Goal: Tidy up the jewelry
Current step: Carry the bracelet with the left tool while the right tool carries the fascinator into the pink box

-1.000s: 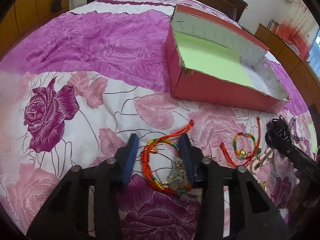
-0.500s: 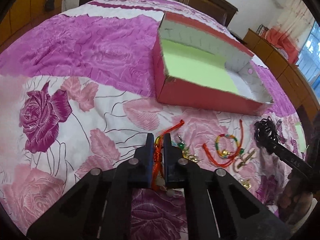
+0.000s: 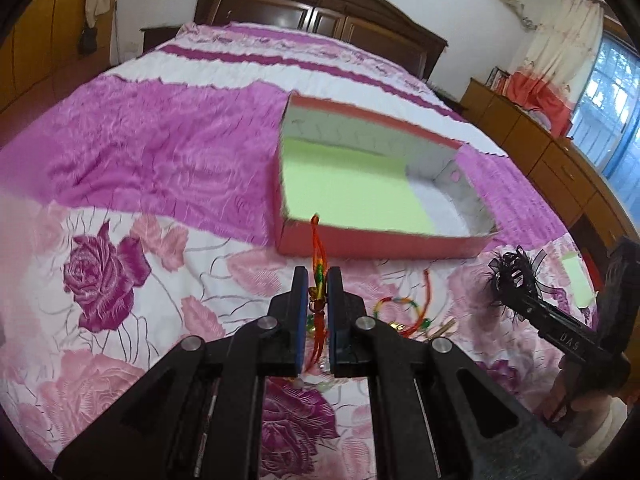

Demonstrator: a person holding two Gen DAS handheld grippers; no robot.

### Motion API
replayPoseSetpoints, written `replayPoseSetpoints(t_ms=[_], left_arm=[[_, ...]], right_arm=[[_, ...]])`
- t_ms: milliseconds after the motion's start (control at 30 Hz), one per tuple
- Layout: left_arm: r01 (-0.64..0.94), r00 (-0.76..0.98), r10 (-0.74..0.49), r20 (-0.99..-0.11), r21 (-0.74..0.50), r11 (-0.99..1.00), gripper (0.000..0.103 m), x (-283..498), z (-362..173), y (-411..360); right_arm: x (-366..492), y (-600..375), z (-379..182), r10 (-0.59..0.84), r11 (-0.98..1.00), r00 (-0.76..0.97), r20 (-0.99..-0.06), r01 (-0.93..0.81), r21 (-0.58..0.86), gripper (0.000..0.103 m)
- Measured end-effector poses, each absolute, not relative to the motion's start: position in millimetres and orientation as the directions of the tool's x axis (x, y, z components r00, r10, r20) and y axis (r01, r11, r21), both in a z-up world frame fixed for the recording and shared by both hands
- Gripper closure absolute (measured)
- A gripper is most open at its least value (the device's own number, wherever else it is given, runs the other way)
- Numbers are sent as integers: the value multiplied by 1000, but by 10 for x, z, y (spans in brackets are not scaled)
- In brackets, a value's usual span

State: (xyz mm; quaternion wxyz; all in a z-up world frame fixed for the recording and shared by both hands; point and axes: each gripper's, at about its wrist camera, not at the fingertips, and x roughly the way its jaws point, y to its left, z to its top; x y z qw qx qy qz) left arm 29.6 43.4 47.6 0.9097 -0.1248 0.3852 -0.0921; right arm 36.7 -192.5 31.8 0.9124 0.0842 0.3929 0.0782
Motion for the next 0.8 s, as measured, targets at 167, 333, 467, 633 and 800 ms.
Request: replayPoseSetpoints(t_ms=[167,333,467,633,800], left_arm=[[108,707,-276,-652,-285,952,103,309,620,371],[144,731,-284,-620,-266,953,103,385,781,283],[169,754,-286,-591,-245,955,103,484,922,197],[197,778,-291,-556,-224,955,103,657,1071,113],[207,794,-289,-535,-209,956,103,845,1137,58]], right_arm=[[317,-1905,508,219,973,705,-674,-103,208,54],[315,-1858,678,225,973,729,-646,-133,190,54],[382,-1810,805,231,972,744,-627,-152,178,54],[512,-1751,946,230,973,762,-605,-171,154,54],[701,-1691,1037,225,974,775,-591,-187,127,54]])
